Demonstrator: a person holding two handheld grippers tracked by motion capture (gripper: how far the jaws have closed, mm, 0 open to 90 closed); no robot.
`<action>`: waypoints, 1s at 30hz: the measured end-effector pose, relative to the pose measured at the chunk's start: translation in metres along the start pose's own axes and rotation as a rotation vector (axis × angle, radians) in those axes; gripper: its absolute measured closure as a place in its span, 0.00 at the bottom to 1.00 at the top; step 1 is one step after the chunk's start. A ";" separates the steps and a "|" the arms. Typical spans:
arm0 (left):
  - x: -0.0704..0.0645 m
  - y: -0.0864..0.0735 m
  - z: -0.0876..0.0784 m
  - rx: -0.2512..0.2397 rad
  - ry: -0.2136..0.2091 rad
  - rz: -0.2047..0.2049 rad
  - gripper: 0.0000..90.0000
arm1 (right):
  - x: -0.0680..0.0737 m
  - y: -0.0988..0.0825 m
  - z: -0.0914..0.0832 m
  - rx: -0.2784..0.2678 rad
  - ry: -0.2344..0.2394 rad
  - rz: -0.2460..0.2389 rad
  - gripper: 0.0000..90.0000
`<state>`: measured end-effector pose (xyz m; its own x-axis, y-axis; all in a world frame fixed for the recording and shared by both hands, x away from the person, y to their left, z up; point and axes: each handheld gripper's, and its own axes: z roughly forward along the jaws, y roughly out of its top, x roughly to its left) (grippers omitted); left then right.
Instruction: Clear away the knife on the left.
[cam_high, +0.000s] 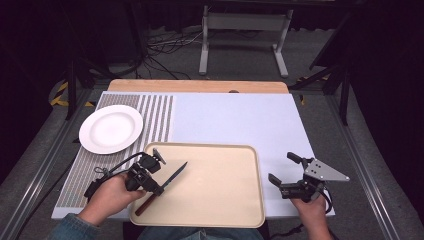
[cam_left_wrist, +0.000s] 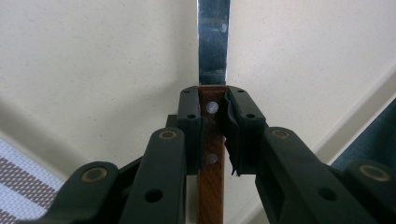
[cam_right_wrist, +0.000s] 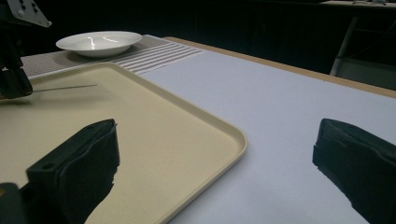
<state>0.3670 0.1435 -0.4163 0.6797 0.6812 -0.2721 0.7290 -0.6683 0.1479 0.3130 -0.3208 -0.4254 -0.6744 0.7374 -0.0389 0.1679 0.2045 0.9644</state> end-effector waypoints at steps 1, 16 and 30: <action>0.000 0.000 0.001 0.001 -0.007 -0.006 0.86 | 0.000 0.000 0.000 -0.001 0.000 -0.001 0.01; -0.001 0.003 0.007 0.039 0.021 0.004 0.82 | 0.000 0.000 -0.001 -0.002 -0.001 0.001 0.01; -0.014 0.001 -0.009 -0.165 -0.036 0.205 0.35 | 0.000 0.000 0.000 -0.003 0.002 -0.001 0.01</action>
<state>0.3591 0.1355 -0.4038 0.8136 0.5232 -0.2536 0.5814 -0.7319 0.3555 0.3125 -0.3208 -0.4254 -0.6760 0.7358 -0.0395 0.1651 0.2035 0.9650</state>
